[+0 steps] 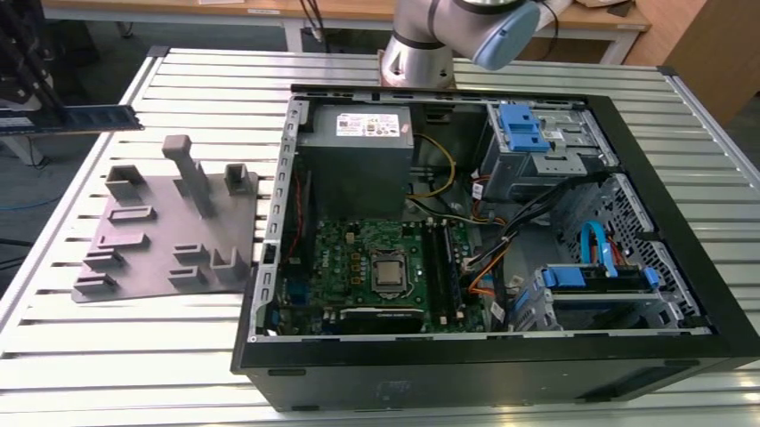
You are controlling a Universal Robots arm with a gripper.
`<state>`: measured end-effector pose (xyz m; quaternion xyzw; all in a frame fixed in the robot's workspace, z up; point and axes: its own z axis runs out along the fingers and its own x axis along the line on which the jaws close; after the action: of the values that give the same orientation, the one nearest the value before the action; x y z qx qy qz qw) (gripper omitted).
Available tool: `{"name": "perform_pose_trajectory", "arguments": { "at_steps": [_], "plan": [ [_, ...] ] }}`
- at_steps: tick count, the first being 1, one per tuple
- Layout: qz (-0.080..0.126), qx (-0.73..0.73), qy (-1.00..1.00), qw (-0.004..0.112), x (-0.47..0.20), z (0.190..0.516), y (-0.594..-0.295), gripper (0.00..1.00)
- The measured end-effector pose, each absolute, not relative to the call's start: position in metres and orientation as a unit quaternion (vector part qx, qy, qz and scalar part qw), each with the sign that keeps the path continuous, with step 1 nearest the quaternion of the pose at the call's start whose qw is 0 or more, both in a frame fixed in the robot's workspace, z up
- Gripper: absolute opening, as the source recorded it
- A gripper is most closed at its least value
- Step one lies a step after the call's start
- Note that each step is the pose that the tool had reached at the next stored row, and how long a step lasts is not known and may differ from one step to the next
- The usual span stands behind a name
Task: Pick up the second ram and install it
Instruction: 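Pick up the second ram and move it above second insertion slot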
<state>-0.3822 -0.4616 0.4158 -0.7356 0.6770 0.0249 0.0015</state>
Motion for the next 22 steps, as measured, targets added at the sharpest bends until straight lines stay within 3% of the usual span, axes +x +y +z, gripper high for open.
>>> {"name": "perform_pose_trajectory", "arguments": {
  "at_steps": [22],
  "plan": [
    [0.026, -0.736, 0.677, 0.000, -0.316, 0.416, -0.462, 0.14]
  ]
}}
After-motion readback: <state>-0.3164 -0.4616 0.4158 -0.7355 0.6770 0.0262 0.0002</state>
